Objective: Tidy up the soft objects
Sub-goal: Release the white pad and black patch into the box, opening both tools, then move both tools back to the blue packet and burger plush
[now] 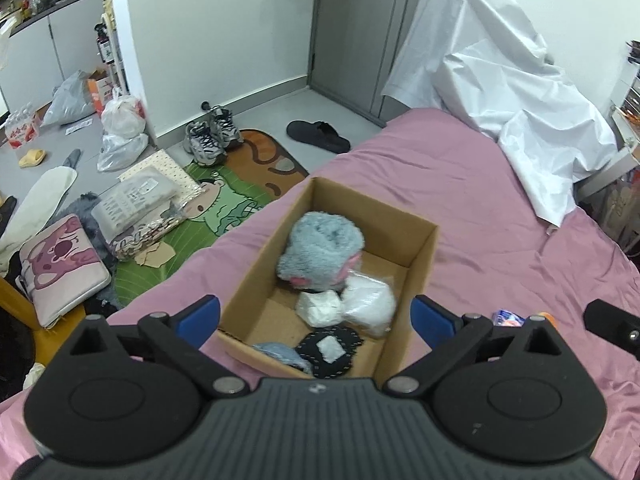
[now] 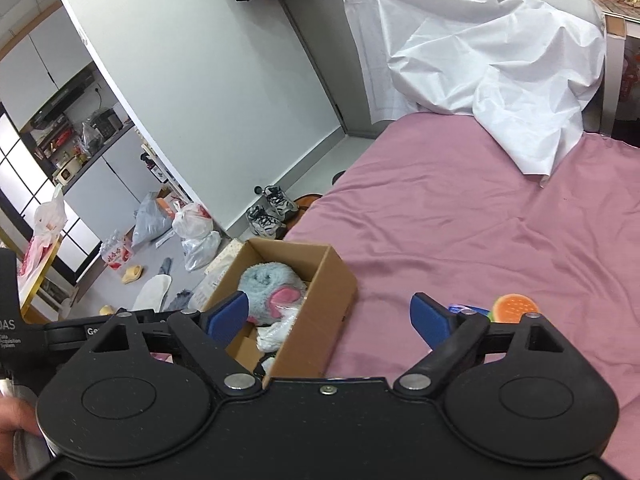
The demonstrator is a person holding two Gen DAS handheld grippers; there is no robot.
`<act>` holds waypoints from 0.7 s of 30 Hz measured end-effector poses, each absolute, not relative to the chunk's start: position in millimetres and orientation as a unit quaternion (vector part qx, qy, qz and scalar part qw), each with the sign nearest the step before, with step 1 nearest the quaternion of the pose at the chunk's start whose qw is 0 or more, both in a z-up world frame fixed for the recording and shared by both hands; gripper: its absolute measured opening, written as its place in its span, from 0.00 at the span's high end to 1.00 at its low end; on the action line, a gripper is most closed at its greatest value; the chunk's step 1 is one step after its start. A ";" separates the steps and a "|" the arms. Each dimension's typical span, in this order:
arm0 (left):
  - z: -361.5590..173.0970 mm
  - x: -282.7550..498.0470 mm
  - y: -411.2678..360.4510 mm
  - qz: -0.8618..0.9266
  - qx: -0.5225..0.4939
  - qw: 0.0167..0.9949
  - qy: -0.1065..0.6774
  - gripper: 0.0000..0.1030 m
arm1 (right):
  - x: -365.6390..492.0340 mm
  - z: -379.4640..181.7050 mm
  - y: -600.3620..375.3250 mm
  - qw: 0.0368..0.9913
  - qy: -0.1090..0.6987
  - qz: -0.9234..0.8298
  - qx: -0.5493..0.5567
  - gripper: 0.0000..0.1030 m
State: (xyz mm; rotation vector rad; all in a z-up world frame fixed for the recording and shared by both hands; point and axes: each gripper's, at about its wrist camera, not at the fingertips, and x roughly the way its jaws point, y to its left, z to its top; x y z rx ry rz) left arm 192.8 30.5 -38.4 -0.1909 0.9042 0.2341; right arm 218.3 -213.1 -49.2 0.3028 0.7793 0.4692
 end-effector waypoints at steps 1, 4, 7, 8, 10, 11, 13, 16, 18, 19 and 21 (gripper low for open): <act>-37.5 192.6 25.9 0.112 -0.089 0.889 0.434 0.02 | 218.2 -49.4 -215.9 0.887 0.376 0.224 0.145 0.14; -35.0 191.8 14.1 0.103 -0.085 0.892 0.433 0.02 | 218.3 -49.4 -227.3 0.888 0.378 0.216 0.148 0.12; -35.2 191.7 3.5 0.097 -0.081 0.893 0.431 0.02 | 217.7 -49.0 -236.9 0.889 0.379 0.211 0.149 0.09; -36.2 192.1 0.3 0.094 -0.080 0.893 0.433 0.02 | 217.2 -48.8 -239.9 0.889 0.378 0.210 0.148 0.08; -38.5 193.0 -7.2 0.091 -0.078 0.892 0.437 0.01 | 215.6 -47.9 -246.6 0.891 0.376 0.209 0.146 0.06; -39.7 192.9 -10.7 0.090 -0.078 0.892 0.437 0.00 | 214.9 -47.7 -250.2 0.891 0.375 0.208 0.147 0.06; -39.6 191.7 -18.4 0.095 -0.076 0.895 0.430 0.00 | 214.1 -47.6 -256.9 0.892 0.376 0.204 0.150 0.04; -38.3 190.4 -29.5 0.102 -0.072 0.899 0.420 0.00 | 215.4 -48.9 -266.4 0.893 0.374 0.196 0.155 0.03; -38.3 191.2 -36.2 0.092 -0.077 0.899 0.421 0.00 | 215.4 -49.6 -271.4 0.894 0.373 0.192 0.159 0.01; -38.4 191.8 -39.7 0.086 -0.077 0.899 0.423 0.00 | 215.2 -50.2 -274.9 0.894 0.372 0.189 0.162 0.00; -40.2 194.0 -47.0 0.076 -0.076 0.898 0.427 0.00 | 215.8 -52.1 -281.3 0.895 0.373 0.182 0.162 0.00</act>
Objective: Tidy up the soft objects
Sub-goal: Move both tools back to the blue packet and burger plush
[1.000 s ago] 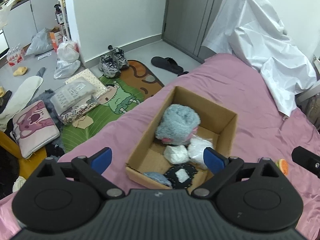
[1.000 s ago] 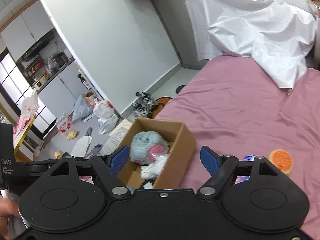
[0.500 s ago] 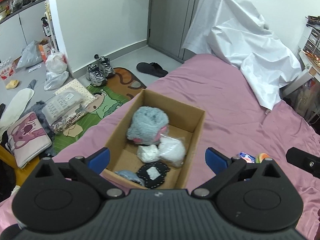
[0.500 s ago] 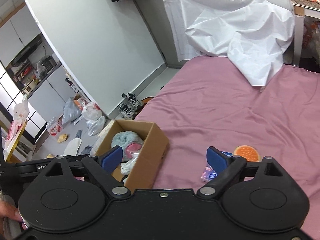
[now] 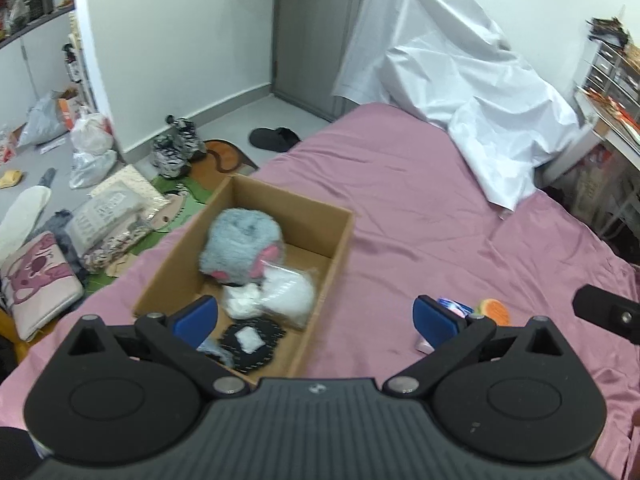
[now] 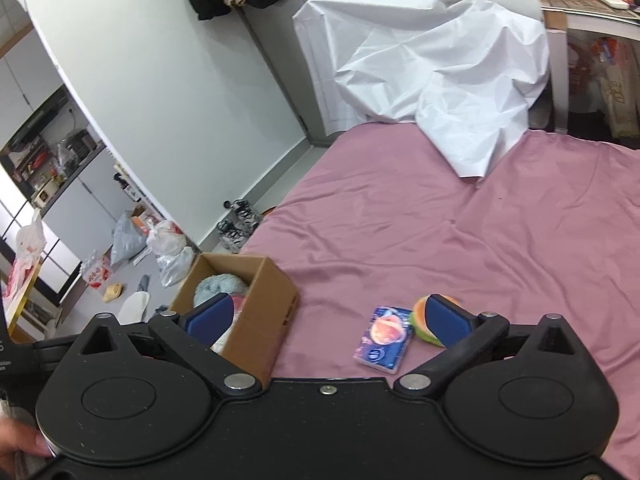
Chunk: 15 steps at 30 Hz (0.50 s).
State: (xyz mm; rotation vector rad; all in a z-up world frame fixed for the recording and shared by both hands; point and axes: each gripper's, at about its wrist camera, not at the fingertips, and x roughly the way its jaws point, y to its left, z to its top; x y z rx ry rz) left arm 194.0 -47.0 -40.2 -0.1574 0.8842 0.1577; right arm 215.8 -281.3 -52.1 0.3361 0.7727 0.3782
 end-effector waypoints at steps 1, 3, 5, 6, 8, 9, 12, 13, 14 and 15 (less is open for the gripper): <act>-41.2 194.4 -50.0 0.074 -0.076 0.897 0.429 0.00 | 216.3 -53.1 -284.5 0.895 0.374 0.180 0.163 0.00; -43.2 195.3 -55.4 0.065 -0.081 0.896 0.431 0.00 | 216.9 -55.3 -290.3 0.894 0.375 0.178 0.168 0.00; -45.5 197.6 -61.1 0.065 -0.082 0.895 0.435 0.00 | 217.3 -57.1 -296.3 0.894 0.376 0.175 0.171 0.00; -47.0 198.8 -64.1 0.065 -0.081 0.893 0.437 0.00 | 217.2 -57.6 -298.8 0.893 0.376 0.176 0.171 0.00; -49.4 198.8 -69.1 0.063 -0.082 0.892 0.440 0.00 | 217.1 -58.5 -303.7 0.893 0.376 0.176 0.173 0.00; -50.6 199.8 -72.3 0.062 -0.082 0.892 0.441 0.00 | 217.6 -59.1 -306.2 0.892 0.376 0.177 0.175 0.00; -55.0 203.9 -78.7 0.061 -0.090 0.887 0.449 0.00 | 220.0 -61.5 -313.0 0.891 0.376 0.171 0.186 0.00; -56.9 205.8 -81.1 0.060 -0.096 0.883 0.455 0.00 | 220.6 -62.2 -315.1 0.891 0.376 0.169 0.189 0.00; -58.4 207.5 -82.6 0.059 -0.099 0.881 0.458 0.00 | 221.5 -63.3 -317.4 0.891 0.376 0.169 0.191 0.00; -59.6 208.8 -84.4 0.057 -0.101 0.881 0.458 0.00 | 222.1 -64.2 -319.3 0.891 0.376 0.168 0.193 0.00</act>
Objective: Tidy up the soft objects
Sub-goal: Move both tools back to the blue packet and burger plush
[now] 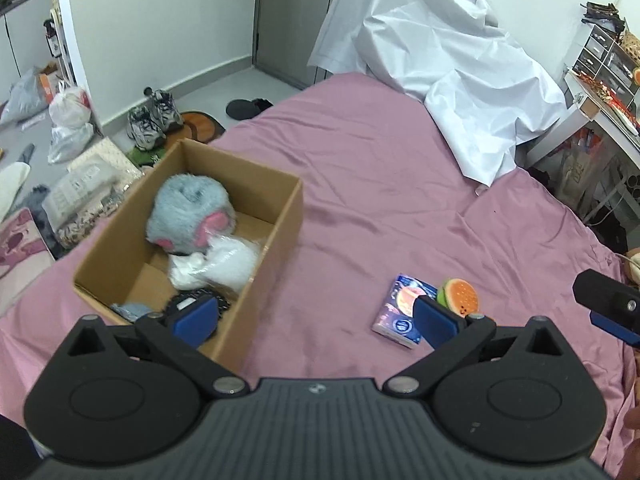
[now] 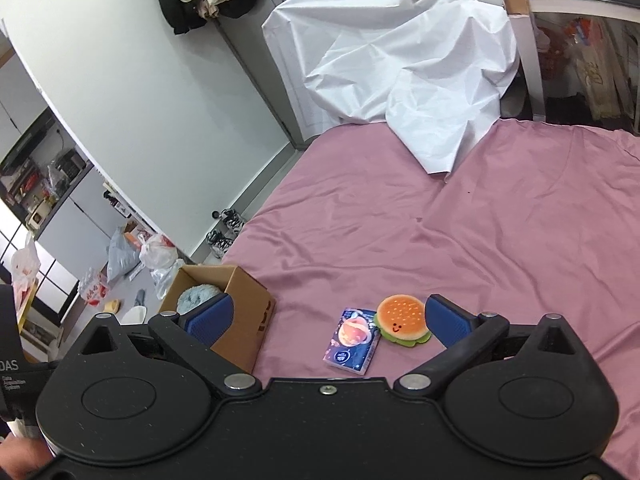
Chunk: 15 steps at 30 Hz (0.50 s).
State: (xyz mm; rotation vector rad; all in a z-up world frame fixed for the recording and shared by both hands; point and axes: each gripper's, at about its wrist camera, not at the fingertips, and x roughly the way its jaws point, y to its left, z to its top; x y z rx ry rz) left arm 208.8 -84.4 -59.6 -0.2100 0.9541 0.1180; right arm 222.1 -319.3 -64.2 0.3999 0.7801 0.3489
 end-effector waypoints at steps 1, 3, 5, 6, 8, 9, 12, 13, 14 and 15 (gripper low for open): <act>-60.6 209.0 -85.4 0.055 -0.101 0.882 0.457 0.00 | 223.0 -65.3 -321.2 0.890 0.376 0.167 0.194 0.00; -63.6 211.3 -88.9 0.055 -0.099 0.883 0.456 0.00 | 225.6 -67.9 -324.7 0.890 0.379 0.164 0.195 0.00; -67.2 214.2 -92.0 0.056 -0.098 0.882 0.458 0.00 | 228.2 -70.8 -327.8 0.888 0.381 0.162 0.200 0.00; -69.2 215.6 -94.0 0.057 -0.098 0.882 0.458 0.00 | 229.3 -72.4 -329.3 0.887 0.383 0.160 0.202 0.00; -72.2 218.6 -98.3 0.051 -0.098 0.882 0.457 0.00 | 231.3 -74.8 -331.6 0.887 0.385 0.156 0.204 0.00; -73.7 220.4 -101.1 0.044 -0.099 0.883 0.457 0.00 | 232.4 -76.1 -333.0 0.886 0.386 0.154 0.205 0.00; -79.6 224.7 -110.6 0.032 -0.092 0.884 0.457 0.00 | 236.3 -81.1 -336.6 0.884 0.390 0.149 0.209 0.00; -81.8 226.3 -113.9 0.027 -0.090 0.885 0.456 0.00 | 238.2 -83.5 -337.8 0.883 0.393 0.146 0.211 0.00; -83.9 228.0 -116.5 0.023 -0.089 0.885 0.456 0.00 | 239.4 -85.6 -338.7 0.882 0.395 0.144 0.212 0.00; -86.4 229.6 -119.1 0.019 -0.089 0.885 0.456 0.00 | 241.0 -87.9 -339.6 0.881 0.398 0.141 0.213 0.00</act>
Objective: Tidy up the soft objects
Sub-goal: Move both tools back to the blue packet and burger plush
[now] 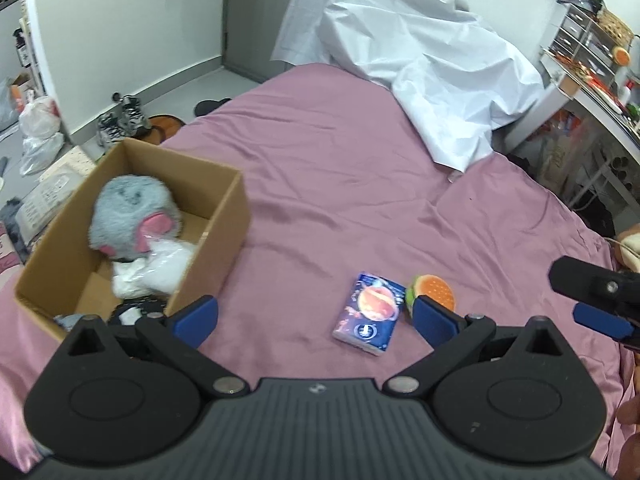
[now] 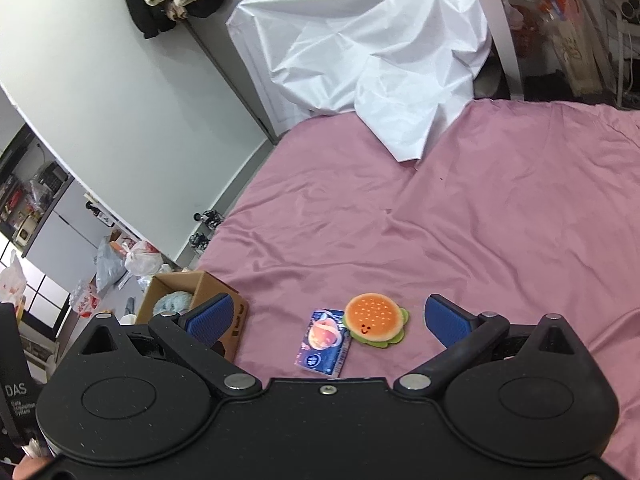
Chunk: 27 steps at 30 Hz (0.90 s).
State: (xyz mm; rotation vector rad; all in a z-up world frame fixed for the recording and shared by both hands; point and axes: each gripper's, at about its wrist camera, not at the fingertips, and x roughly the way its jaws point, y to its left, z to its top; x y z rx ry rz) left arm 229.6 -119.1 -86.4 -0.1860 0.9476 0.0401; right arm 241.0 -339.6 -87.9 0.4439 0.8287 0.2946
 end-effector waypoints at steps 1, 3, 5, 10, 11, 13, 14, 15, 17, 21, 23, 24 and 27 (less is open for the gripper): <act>-88.5 231.1 -120.5 0.017 -0.090 0.886 0.455 0.01 | 242.8 -90.1 -340.2 0.880 0.401 0.140 0.214 0.00; -93.9 234.2 -123.4 0.011 -0.093 0.885 0.457 0.01 | 245.2 -93.6 -341.0 0.878 0.405 0.139 0.214 0.00; -99.2 237.6 -125.1 0.007 -0.097 0.882 0.460 0.03 | 248.4 -95.6 -342.0 0.878 0.407 0.135 0.213 0.00; -115.0 246.0 -127.6 -0.002 -0.117 0.875 0.469 0.03 | 255.5 -102.3 -346.0 0.874 0.410 0.132 0.225 0.06; -118.5 247.7 -128.5 -0.003 -0.119 0.874 0.472 0.03 | 257.5 -104.7 -346.6 0.872 0.414 0.132 0.227 0.08; -125.3 250.4 -130.0 -0.003 -0.122 0.871 0.477 0.03 | 261.7 -110.8 -346.4 0.867 0.423 0.130 0.230 0.09; -128.8 252.4 -130.6 -0.004 -0.124 0.869 0.479 0.04 | 263.7 -113.8 -346.1 0.864 0.428 0.129 0.230 0.10; -132.3 254.4 -131.2 -0.006 -0.128 0.867 0.482 0.05 | 266.0 -116.6 -345.7 0.862 0.433 0.128 0.231 0.10; -139.2 258.8 -132.4 -0.010 -0.133 0.862 0.489 0.10 | 270.6 -121.4 -344.8 0.858 0.440 0.127 0.232 0.12; -154.0 266.9 -135.3 -0.015 -0.136 0.854 0.501 0.15 | 279.1 -129.3 -341.3 0.852 0.452 0.126 0.234 0.15; -160.9 269.6 -138.1 -0.020 -0.136 0.851 0.506 0.16 | 283.0 -134.7 -338.5 0.848 0.459 0.124 0.233 0.16; -164.1 270.9 -139.6 -0.023 -0.136 0.850 0.509 0.17 | 284.8 -137.6 -336.9 0.846 0.463 0.123 0.232 0.16; -173.4 274.5 -143.7 -0.031 -0.136 0.845 0.516 0.17 | 290.1 -145.5 -333.4 0.841 0.474 0.120 0.232 0.17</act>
